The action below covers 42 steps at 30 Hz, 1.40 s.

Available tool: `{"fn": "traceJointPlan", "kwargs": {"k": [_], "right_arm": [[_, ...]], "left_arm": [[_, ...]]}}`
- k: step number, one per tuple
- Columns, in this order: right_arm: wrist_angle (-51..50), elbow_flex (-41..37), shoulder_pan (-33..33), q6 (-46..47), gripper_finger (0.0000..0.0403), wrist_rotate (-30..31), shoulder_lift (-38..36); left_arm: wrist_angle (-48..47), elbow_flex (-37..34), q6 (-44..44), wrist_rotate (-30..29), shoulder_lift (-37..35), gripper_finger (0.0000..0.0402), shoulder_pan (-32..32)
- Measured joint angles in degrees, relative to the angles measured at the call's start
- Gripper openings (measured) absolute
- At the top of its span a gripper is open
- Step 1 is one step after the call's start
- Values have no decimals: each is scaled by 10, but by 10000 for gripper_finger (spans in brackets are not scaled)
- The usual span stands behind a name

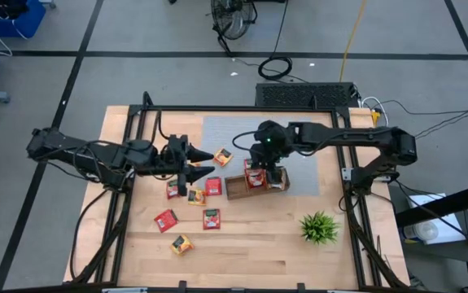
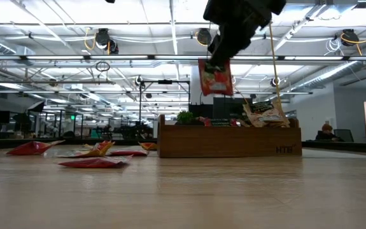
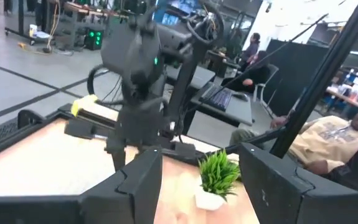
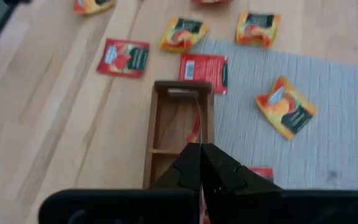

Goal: Pick & Place Tea
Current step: Put the red tea bag into the middle section of the wooden organizer

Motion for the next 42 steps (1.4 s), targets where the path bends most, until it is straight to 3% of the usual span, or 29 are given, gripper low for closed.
{"fn": "traceJointPlan", "kwargs": {"k": [12, 31, 35, 42], "right_arm": [[98, -100, 25, 21, 0, 23, 1], [128, -122, 35, 9, 1, 46, 45], [133, -122, 35, -4, 21, 60, 46], [137, -122, 35, 4, 88, 77, 39]], "left_arm": [[22, -2, -2, -5, -1, 214, -1], [33, -2, -2, -5, -1, 214, -2], [36, -2, -3, 1, -1, 214, -2], [37, -2, -6, 11, -1, 214, -5]]}}
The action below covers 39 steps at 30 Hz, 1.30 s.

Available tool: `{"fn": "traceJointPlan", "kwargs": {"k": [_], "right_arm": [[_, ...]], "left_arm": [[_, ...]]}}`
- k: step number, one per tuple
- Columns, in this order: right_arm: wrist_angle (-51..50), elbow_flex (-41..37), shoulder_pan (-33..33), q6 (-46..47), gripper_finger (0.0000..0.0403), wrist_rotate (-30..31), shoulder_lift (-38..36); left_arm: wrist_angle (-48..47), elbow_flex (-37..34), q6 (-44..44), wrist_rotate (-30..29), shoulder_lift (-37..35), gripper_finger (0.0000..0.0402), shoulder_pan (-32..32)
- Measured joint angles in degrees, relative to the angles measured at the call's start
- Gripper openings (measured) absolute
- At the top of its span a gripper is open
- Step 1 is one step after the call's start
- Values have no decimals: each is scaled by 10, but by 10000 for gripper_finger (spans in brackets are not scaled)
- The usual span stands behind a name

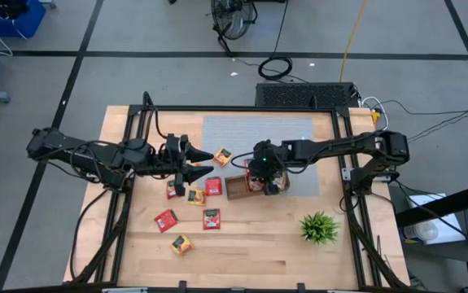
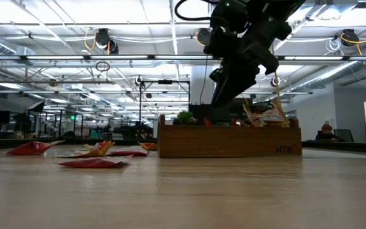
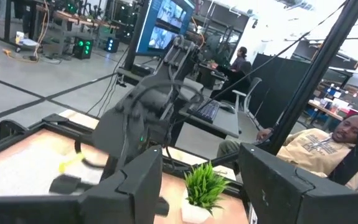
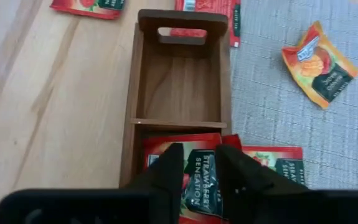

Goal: Pick & Place Tea
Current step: Put the red tea bag into the middle section of the wooden organizer

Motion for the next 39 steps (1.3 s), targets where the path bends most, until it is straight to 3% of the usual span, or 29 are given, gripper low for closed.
{"fn": "traceJointPlan", "kwargs": {"k": [7, 19, 29, 36, 39], "right_arm": [[9, 0, 0, 32, 124, 14, -64], [93, 1, 30, 247, 144, 121, -205], [174, 1, 54, 263, 144, 225, -262], [155, 1, 44, 281, 144, 221, -273], [142, 1, 35, 276, 144, 191, -272]], "left_arm": [[-17, 0, -53, 11, 0, 214, 6], [-59, 0, 28, 37, 0, 214, 94], [-85, 0, 46, 89, 0, 214, 146], [-98, 0, 32, 83, 12, 214, 160], [-135, 9, 38, 79, 13, 214, 160]]}}
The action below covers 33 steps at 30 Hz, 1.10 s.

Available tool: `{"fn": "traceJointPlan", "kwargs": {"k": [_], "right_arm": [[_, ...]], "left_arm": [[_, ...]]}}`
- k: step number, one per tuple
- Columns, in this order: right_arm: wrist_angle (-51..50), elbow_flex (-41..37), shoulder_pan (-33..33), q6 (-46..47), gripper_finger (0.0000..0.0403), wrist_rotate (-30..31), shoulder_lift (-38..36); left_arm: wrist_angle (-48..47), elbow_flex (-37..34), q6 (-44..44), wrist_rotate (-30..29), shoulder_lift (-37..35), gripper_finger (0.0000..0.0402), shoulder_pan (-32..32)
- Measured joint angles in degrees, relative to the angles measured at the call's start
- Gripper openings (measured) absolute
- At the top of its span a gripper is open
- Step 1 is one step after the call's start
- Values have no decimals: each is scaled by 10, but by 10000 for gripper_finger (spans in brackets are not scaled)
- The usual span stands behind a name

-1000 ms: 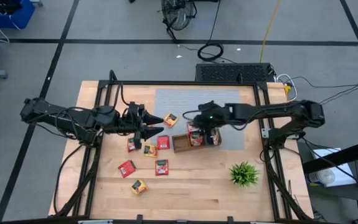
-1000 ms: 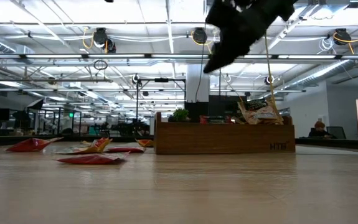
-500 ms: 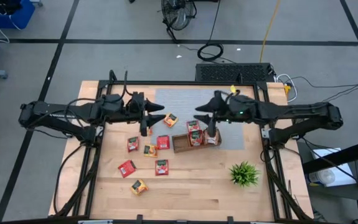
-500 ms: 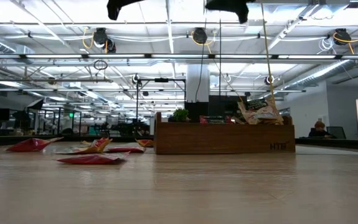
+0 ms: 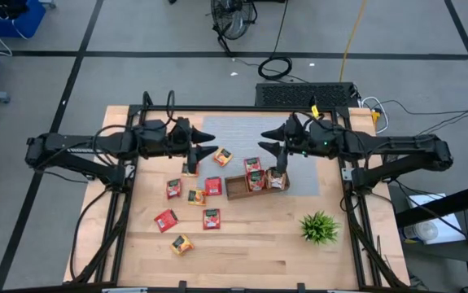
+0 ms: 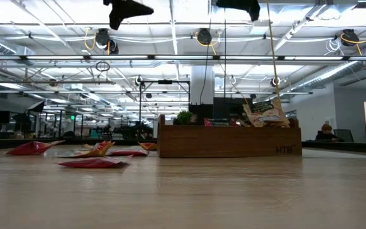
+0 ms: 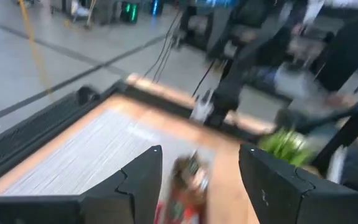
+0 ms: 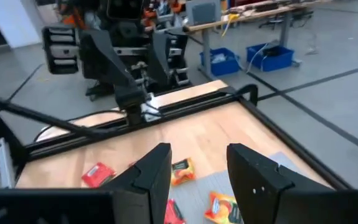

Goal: Pick & Place Tea
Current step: Put the red tea bag into the middle section of the wooden organizer

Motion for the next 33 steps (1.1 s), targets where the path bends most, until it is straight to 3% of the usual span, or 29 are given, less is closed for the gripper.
{"fn": "traceJointPlan", "kwargs": {"k": [6, 11, 18, 33], "right_arm": [[-6, -1, -4, -2, 144, -21, -7], [-5, 0, -4, -12, 144, 19, -23], [-52, 0, -4, -10, 144, 105, -35], [-65, 0, 0, -10, 144, 106, -52]], "left_arm": [[-148, 73, 18, 2, 50, 214, 37], [-238, 158, 62, 16, 111, 214, 74], [-285, 245, 108, 61, 189, 214, 110], [-364, 383, 190, 57, 363, 214, 118]]}}
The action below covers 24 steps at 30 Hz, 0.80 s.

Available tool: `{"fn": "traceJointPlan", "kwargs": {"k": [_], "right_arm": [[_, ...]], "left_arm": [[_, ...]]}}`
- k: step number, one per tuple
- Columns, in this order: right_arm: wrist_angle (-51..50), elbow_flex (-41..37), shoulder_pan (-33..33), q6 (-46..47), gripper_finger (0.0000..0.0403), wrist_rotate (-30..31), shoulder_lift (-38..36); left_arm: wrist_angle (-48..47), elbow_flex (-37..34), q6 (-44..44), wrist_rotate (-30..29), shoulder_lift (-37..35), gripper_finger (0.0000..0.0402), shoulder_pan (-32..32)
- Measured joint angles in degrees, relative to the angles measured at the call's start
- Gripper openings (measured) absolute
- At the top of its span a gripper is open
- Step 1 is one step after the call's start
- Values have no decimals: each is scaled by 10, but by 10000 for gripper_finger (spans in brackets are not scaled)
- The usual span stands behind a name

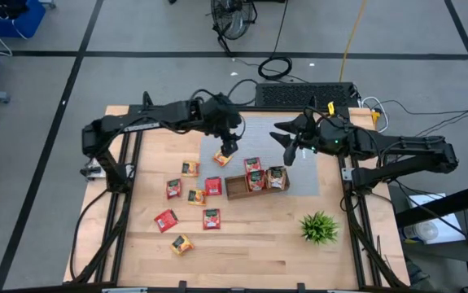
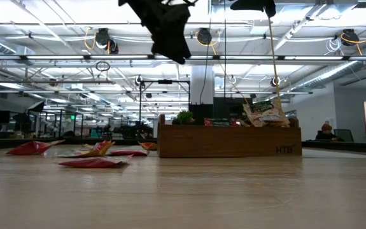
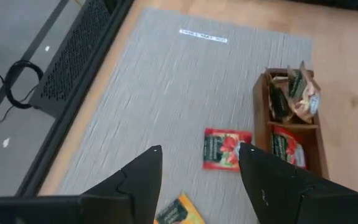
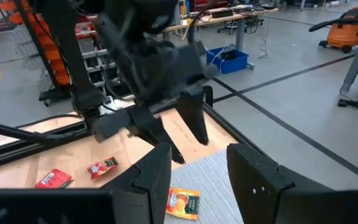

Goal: Pick & Place Tea
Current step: Put the red tea bag into the middle section of the wooden organizer

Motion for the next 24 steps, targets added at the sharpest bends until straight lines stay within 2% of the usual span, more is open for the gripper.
{"fn": "traceJointPlan", "kwargs": {"k": [8, 14, 20, 24], "right_arm": [[5, 0, 20, -36, 144, -1, -20], [9, 0, 26, -43, 144, -1, -45], [9, 0, 26, -45, 144, -1, -62], [9, 0, 26, -33, 144, -1, -64]], "left_arm": [[0, 3, 8, 38, 62, 214, 0], [22, 2, 12, 16, 103, 214, -16], [48, 2, 158, 36, 151, 214, -19], [55, 2, 269, 80, 169, 214, -6]]}}
